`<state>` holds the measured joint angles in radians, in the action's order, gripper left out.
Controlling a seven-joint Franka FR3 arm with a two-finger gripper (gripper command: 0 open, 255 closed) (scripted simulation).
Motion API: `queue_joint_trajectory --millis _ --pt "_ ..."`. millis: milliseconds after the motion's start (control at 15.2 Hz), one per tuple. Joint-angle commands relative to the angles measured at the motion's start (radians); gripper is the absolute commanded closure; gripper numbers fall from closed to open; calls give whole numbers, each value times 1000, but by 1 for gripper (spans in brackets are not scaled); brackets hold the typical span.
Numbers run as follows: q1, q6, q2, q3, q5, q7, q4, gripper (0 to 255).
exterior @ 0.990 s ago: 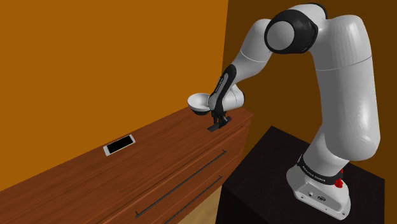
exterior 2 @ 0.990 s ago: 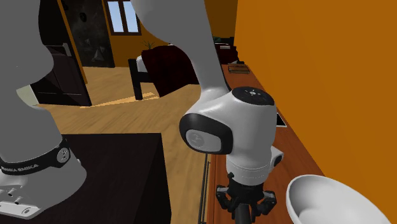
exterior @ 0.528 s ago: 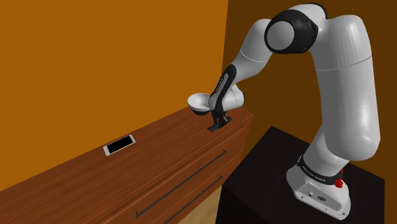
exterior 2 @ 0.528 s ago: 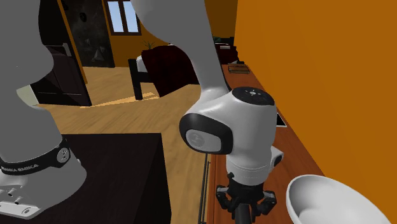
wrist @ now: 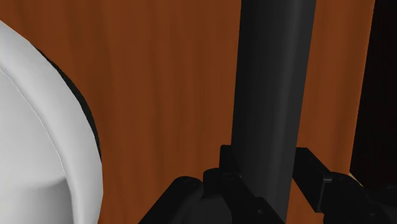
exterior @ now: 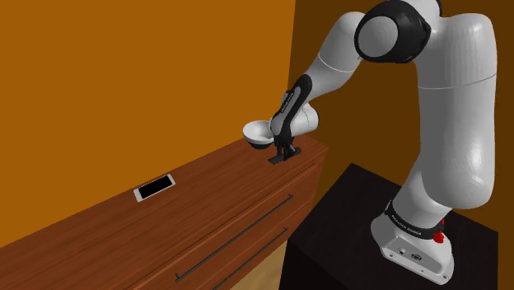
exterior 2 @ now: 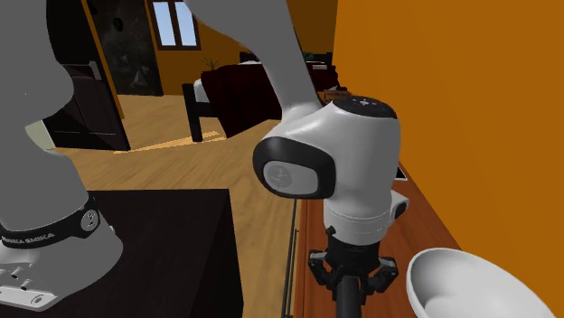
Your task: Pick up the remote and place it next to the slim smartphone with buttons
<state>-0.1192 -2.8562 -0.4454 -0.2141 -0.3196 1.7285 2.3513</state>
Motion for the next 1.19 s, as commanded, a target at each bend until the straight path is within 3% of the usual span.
queue_joint_trajectory --millis 0,528,1122 --pt "-16 22 30 -19 16 -14 8 255" --pt "-64 107 135 -82 88 -68 28 255" --pt "-246 155 70 -57 130 -322 -86 255"
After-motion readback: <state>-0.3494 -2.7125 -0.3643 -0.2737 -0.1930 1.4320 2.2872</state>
